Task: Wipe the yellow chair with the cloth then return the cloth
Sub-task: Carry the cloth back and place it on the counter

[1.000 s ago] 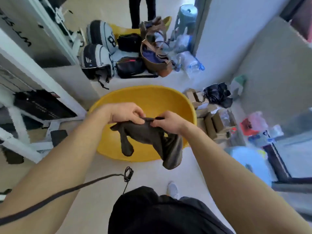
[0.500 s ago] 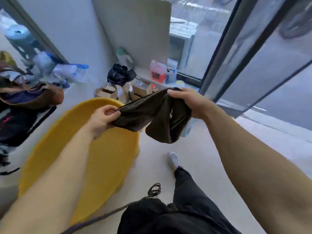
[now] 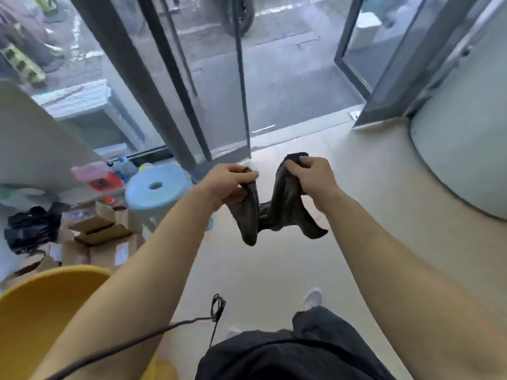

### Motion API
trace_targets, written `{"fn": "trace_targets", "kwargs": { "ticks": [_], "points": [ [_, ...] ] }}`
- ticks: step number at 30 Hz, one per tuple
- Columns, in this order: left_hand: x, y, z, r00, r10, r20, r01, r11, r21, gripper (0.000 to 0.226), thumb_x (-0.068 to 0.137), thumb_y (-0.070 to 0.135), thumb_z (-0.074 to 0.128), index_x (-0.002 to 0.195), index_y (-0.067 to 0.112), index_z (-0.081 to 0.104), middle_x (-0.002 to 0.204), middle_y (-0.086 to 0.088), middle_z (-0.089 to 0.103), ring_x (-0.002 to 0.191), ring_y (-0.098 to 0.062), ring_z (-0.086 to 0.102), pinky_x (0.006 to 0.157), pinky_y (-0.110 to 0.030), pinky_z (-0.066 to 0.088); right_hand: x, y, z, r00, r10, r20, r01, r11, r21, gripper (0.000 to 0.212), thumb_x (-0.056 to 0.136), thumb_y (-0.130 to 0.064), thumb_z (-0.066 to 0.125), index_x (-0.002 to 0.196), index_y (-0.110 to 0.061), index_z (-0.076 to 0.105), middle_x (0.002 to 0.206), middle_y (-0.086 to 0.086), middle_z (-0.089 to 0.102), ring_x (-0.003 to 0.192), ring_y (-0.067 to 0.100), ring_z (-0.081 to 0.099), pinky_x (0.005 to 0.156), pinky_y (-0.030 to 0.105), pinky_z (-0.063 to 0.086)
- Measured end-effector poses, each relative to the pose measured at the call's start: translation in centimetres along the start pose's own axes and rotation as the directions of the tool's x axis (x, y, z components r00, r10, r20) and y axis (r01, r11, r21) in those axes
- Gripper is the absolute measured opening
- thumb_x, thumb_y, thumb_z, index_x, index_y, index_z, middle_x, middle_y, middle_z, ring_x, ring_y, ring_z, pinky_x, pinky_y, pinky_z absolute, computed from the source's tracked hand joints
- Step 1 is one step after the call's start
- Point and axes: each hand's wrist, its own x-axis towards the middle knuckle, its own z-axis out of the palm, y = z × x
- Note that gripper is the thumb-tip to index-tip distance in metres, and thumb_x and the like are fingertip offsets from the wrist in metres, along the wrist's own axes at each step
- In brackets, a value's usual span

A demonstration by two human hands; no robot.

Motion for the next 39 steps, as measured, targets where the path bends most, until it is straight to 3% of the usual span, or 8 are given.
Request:
{"fn": "trace_targets", "kwargs": {
  "ticks": [6, 13, 18, 21, 24, 29, 32, 39],
  "points": [
    [5.7, 6.4, 19.8, 0.992, 0.004, 0.122, -0.006, 1.000, 0.013, 0.020, 0.086, 0.021, 0.077, 0.105, 0.016, 0.071, 0.083, 0.000, 0.073, 0.054, -0.012, 0.067, 0.056, -0.020, 0.053, 1.5, 2.5, -16.3, 0.995, 0.030, -0.099, -0.006, 0.972, 0.235, 0.006, 0.089, -0.015, 0.074, 0.086, -0.010, 0.073, 0.089, 0.012, 0.079, 0.082, 0.031, 0.076, 0.077, 0.048, 0.063],
    [10.7, 13.2, 39.3, 0.953, -0.022, 0.304, -0.027, 0.988, 0.154, 0.014, 0.089, 0.016, 0.070, 0.099, 0.007, 0.073, 0.100, -0.012, 0.077, 0.086, -0.028, 0.077, 0.054, -0.020, 0.054, 4.2, 5.6, -32.9, 0.943, 0.014, -0.331, 0.038, 0.988, 0.148, 0.034, 0.081, -0.047, 0.064, 0.087, -0.015, 0.074, 0.088, 0.018, 0.074, 0.090, 0.042, 0.069, 0.083, 0.063, 0.056],
    [14.5, 17.3, 51.8, 0.906, -0.054, 0.420, -0.063, 0.964, 0.259, 0.027, 0.087, 0.016, 0.068, 0.107, -0.003, 0.072, 0.100, -0.016, 0.077, 0.087, -0.027, 0.077, 0.057, -0.021, 0.056, 6.4, 6.7, -43.7, 0.867, -0.033, -0.497, 0.077, 0.995, 0.067, 0.020, 0.094, -0.027, 0.060, 0.082, -0.023, 0.075, 0.066, -0.003, 0.070, 0.066, 0.015, 0.065, 0.066, 0.032, 0.052],
    [17.4, 19.7, 58.9, 0.868, -0.101, 0.486, -0.044, 0.960, 0.278, 0.024, 0.088, 0.013, 0.064, 0.104, -0.002, 0.072, 0.099, -0.017, 0.077, 0.081, -0.025, 0.076, 0.061, -0.025, 0.057, 8.0, 7.7, -50.1, 0.860, -0.046, -0.509, 0.069, 0.997, 0.025, 0.011, 0.086, -0.024, 0.071, 0.094, -0.029, 0.076, 0.082, -0.009, 0.076, 0.078, 0.004, 0.069, 0.073, 0.019, 0.053],
    [20.7, 22.2, 65.9, 0.781, -0.161, 0.604, -0.069, 0.939, 0.338, 0.018, 0.091, 0.012, 0.061, 0.104, 0.007, 0.074, 0.098, -0.012, 0.078, 0.087, -0.026, 0.075, 0.074, -0.031, 0.059, 10.9, 9.2, -57.7, 0.820, -0.029, -0.571, 0.071, 0.996, 0.051, 0.013, 0.085, -0.024, 0.077, 0.092, -0.035, 0.076, 0.087, -0.014, 0.077, 0.083, 0.001, 0.070, 0.084, 0.024, 0.053],
    [25.9, 26.1, 77.5, 0.632, 0.020, 0.775, -0.507, 0.767, 0.393, 0.012, 0.089, 0.035, 0.069, 0.095, 0.027, 0.075, 0.080, 0.003, 0.070, 0.074, -0.011, 0.069, 0.066, -0.026, 0.054, 14.8, 9.8, -68.9, 0.746, 0.111, -0.657, 0.102, 0.955, 0.277, 0.018, 0.100, -0.016, 0.061, 0.092, -0.006, 0.073, 0.084, 0.005, 0.070, 0.079, 0.014, 0.064, 0.078, 0.030, 0.049],
    [29.3, 26.7, 84.0, 0.474, 0.010, 0.880, -0.679, 0.641, 0.358, 0.019, 0.086, 0.050, 0.069, 0.088, 0.032, 0.073, 0.097, 0.008, 0.064, 0.090, -0.004, 0.063, 0.082, -0.019, 0.047, 16.2, 9.3, -75.7, 0.688, 0.201, -0.698, 0.167, 0.892, 0.421, 0.023, 0.099, -0.022, 0.060, 0.089, -0.005, 0.070, 0.084, 0.010, 0.064, 0.080, 0.020, 0.060, 0.077, 0.034, 0.046],
    [33.4, 27.3, 99.5, 0.345, -0.165, 0.924, -0.779, 0.500, 0.380, 0.032, 0.081, 0.049, 0.071, 0.091, 0.019, 0.068, 0.087, 0.003, 0.068, 0.082, -0.013, 0.062, 0.078, -0.034, 0.050, 16.4, 7.6, -93.7, 0.554, 0.296, -0.778, 0.393, 0.731, 0.558, 0.024, 0.101, -0.025, 0.058, 0.085, -0.011, 0.068, 0.073, 0.005, 0.064, 0.071, 0.021, 0.062, 0.074, 0.038, 0.052]
  ]
}}
